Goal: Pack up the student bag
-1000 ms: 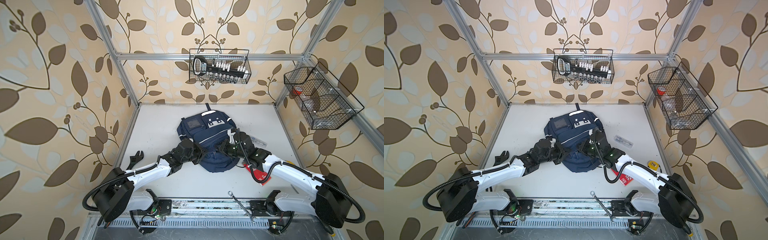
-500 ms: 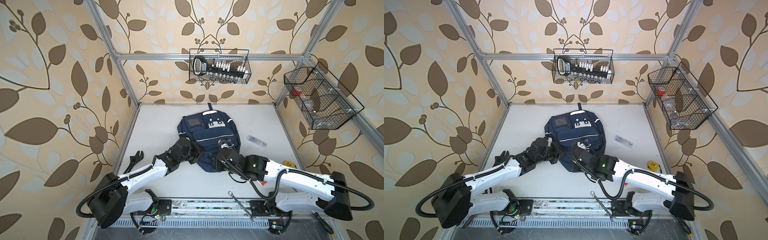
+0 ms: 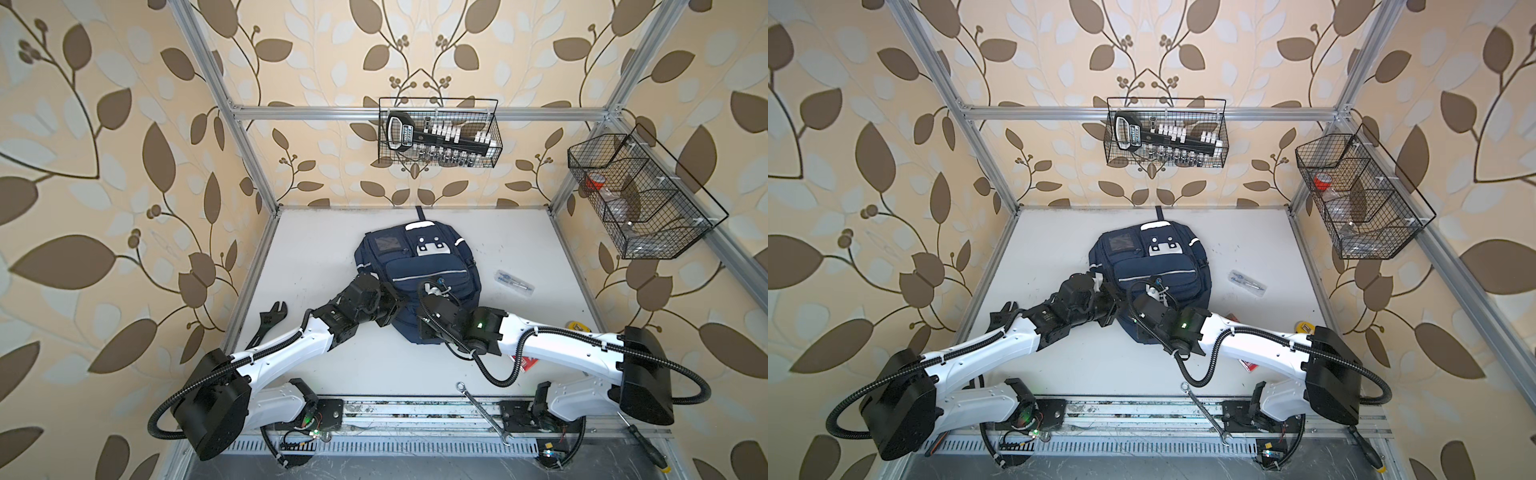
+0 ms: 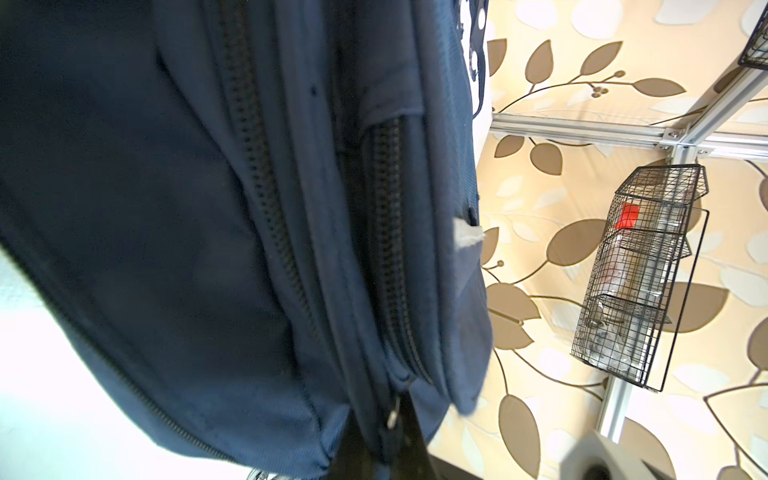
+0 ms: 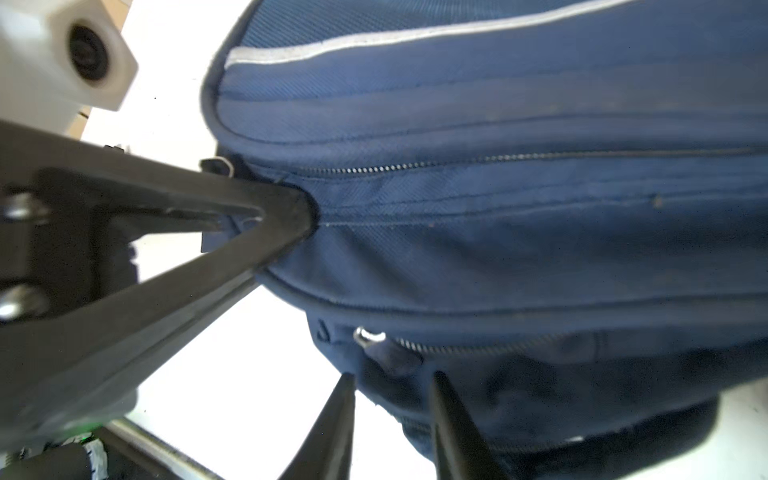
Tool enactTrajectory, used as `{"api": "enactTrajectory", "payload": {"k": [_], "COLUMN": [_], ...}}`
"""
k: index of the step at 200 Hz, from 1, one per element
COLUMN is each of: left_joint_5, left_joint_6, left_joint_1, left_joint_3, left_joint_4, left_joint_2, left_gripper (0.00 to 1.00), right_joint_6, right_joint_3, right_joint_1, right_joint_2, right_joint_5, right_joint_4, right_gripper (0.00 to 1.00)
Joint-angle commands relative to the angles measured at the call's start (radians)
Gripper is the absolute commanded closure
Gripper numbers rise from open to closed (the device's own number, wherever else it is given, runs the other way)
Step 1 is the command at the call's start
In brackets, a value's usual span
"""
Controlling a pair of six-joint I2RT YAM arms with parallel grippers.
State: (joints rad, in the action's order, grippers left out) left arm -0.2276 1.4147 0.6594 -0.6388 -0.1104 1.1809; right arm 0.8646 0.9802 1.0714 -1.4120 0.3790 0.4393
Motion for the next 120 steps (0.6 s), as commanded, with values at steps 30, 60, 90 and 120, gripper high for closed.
{"api": "enactTrajectory", "payload": {"k": [30,60,90,120], "left_joint_5": [-0.006,-0.007,-0.007,-0.010], "left_joint_6": [-0.033,-0.036,-0.037,-0.039], "left_joint_1": [-0.007,-0.007,-0.008,-0.008], "left_joint_3": [-0.065,-0.062,-0.059,-0.061], "left_joint_4": [-0.083,-0.080,-0.083,-0.087], "left_joint_2": [-0.053,-0.056,-0.053,-0.051], "left_gripper": [1.00,1.00,1.00,1.00], "right_joint_6": [-0.031,-0.048,-0.053,-0.061], "right_joint_3": [0.022,0.020,0.010,-0.008], "right_joint_1": [-0.024,-0.033,-0.036,-0.037], "right_joint_2": [-0.031,-0.038,-0.028,-0.012], "right_joint_5": [0.067,0.068,0.065,0.057], "right_joint_4": [-0.057,-0.056,-0.044,-0.044], "right_gripper": [0.66,0.81,0.87,0.93]}}
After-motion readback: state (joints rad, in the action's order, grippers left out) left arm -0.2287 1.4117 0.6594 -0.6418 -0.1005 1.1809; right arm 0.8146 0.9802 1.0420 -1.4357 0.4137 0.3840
